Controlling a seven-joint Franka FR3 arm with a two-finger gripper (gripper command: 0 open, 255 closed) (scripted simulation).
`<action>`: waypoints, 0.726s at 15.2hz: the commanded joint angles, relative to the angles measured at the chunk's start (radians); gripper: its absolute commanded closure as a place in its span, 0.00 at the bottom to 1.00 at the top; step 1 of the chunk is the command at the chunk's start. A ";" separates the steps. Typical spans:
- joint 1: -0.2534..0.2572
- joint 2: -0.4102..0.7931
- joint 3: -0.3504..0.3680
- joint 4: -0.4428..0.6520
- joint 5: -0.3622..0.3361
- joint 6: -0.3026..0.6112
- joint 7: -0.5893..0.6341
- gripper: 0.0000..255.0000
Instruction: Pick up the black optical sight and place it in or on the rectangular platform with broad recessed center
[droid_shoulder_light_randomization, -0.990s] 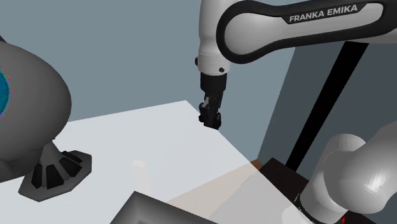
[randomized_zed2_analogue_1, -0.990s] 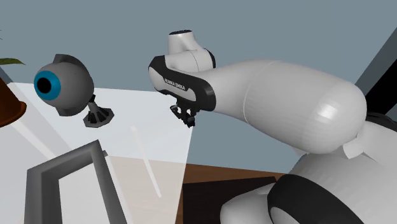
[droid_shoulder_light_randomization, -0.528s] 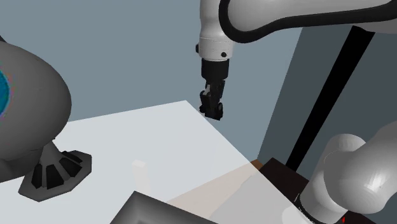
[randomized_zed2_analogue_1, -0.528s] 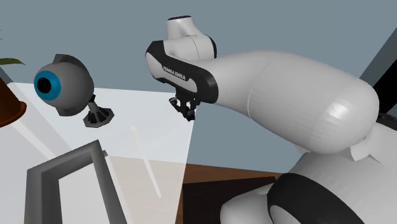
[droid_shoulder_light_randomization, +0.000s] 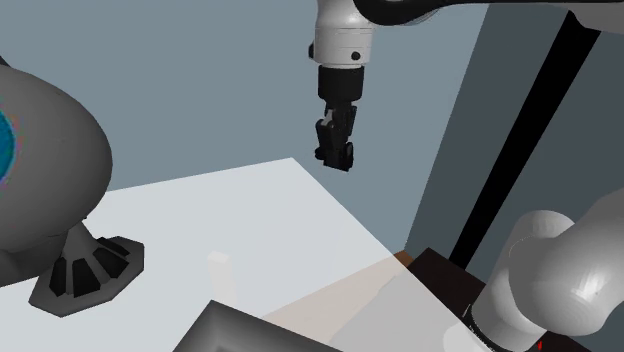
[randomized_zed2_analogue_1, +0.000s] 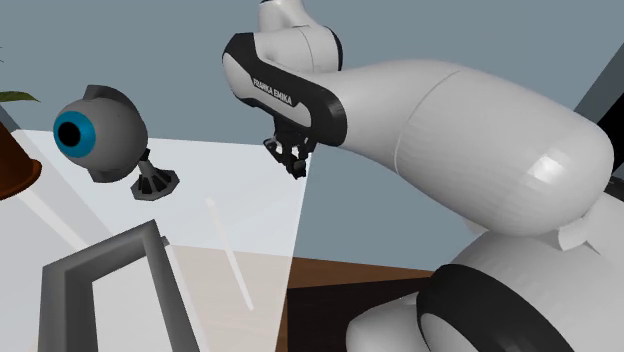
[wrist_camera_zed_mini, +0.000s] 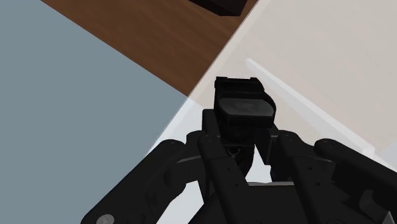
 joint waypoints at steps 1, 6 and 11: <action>-0.001 0.007 -0.001 0.035 -0.002 -0.028 0.000 1.00; -0.004 0.026 -0.003 0.120 -0.006 -0.094 0.003 1.00; -0.007 0.051 -0.004 0.211 -0.011 -0.161 0.007 1.00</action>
